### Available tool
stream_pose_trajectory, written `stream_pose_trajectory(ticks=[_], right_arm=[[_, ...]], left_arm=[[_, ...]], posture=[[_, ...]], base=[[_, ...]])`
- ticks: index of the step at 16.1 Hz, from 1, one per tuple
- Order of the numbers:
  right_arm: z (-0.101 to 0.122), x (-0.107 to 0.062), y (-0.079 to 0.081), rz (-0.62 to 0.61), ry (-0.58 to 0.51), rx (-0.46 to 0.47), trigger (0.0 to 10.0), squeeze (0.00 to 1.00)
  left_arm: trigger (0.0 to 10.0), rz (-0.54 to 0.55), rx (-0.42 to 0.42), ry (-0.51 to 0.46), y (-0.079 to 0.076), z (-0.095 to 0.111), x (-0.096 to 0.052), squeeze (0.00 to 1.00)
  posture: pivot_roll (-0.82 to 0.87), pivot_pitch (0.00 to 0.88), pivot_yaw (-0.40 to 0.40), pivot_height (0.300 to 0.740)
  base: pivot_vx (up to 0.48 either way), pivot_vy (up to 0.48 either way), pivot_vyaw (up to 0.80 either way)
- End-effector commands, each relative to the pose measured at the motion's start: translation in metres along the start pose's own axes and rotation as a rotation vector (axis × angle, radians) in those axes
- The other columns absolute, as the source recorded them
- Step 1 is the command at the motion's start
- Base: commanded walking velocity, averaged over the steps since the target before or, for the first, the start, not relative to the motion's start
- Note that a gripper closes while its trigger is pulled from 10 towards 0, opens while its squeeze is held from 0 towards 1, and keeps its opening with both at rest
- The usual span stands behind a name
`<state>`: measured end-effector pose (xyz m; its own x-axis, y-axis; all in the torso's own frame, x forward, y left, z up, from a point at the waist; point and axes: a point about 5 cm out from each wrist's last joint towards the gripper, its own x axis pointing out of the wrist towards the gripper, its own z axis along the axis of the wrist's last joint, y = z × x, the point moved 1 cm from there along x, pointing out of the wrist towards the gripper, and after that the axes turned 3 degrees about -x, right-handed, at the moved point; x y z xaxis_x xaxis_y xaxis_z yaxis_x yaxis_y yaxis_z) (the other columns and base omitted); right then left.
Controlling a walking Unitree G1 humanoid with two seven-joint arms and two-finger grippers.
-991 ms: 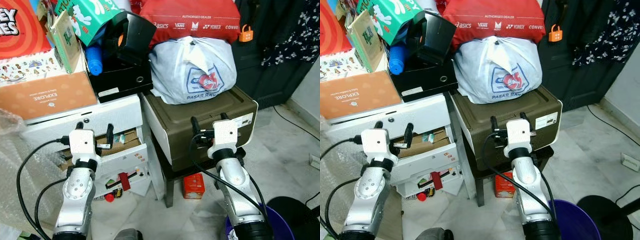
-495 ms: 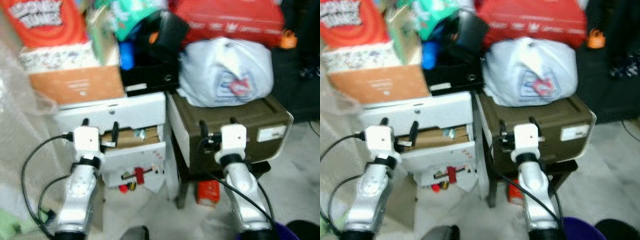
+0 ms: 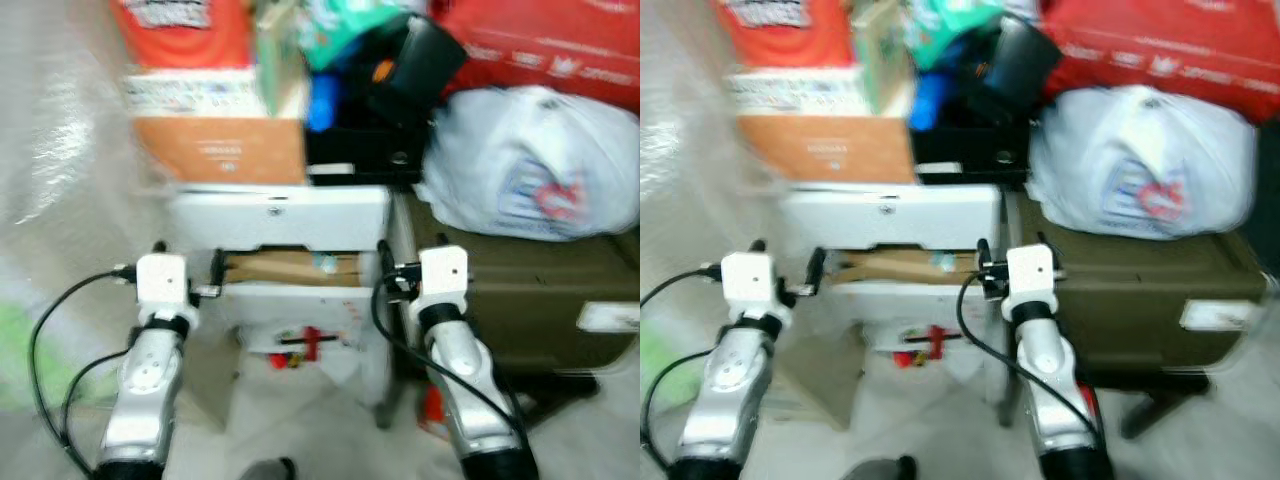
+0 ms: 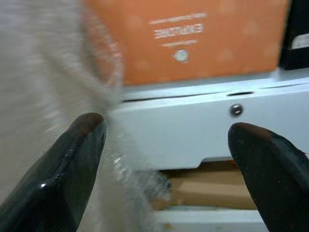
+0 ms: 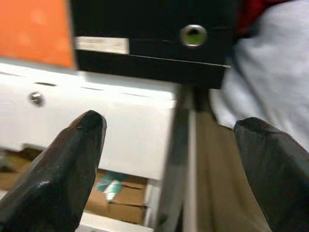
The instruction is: Clean up the room
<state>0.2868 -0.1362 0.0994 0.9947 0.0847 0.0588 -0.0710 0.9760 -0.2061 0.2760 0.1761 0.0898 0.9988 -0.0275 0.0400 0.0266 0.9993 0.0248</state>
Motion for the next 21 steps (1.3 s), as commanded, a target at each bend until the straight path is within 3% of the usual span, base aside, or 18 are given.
stream_pose_trajectory(ticks=[1, 5, 14, 16, 21], right_arm=[[0.005, 0.001, -0.003, -0.007, -0.013, 0.003, 10.0, 0.0], [0.007, 0.005, -0.004, 0.015, -0.022, -0.003, 10.0, 0.0], [0.013, 0.022, 0.007, 0.184, -0.035, -0.034, 10.0, 0.0], [0.013, 0.025, 0.01, 0.19, -0.035, -0.036, 10.0, 0.0], [0.008, 0.018, 0.005, 0.081, -0.03, -0.016, 10.0, 0.0]], left_arm=[[10.0, 0.017, 0.01, -0.001, 0.004, 0.002, 0.0, 0.0], [10.0, 0.037, 0.031, -0.032, 0.004, 0.008, 0.003, 0.0], [10.0, 0.143, -0.007, -0.08, -0.011, 0.013, -0.002, 0.0], [10.0, 0.137, 0.009, -0.083, -0.012, 0.013, -0.002, 0.0], [10.0, 0.05, 0.05, -0.07, -0.015, 0.012, 0.008, 0.0]], posture=[[0.03, 0.0, 0.046, 0.74], [0.05, 0.0, 0.027, 0.74], [0.11, 0.0, -0.122, 0.74], [0.11, 0.0, -0.123, 0.74], [0.06, 0.0, -0.012, 0.74]], base=[[0.0, 0.0, 0.79], [0.0, 0.0, 0.66], [0.0, 0.0, 0.0], [0.0, 0.0, 0.0], [0.0, 0.0, 0.41]])
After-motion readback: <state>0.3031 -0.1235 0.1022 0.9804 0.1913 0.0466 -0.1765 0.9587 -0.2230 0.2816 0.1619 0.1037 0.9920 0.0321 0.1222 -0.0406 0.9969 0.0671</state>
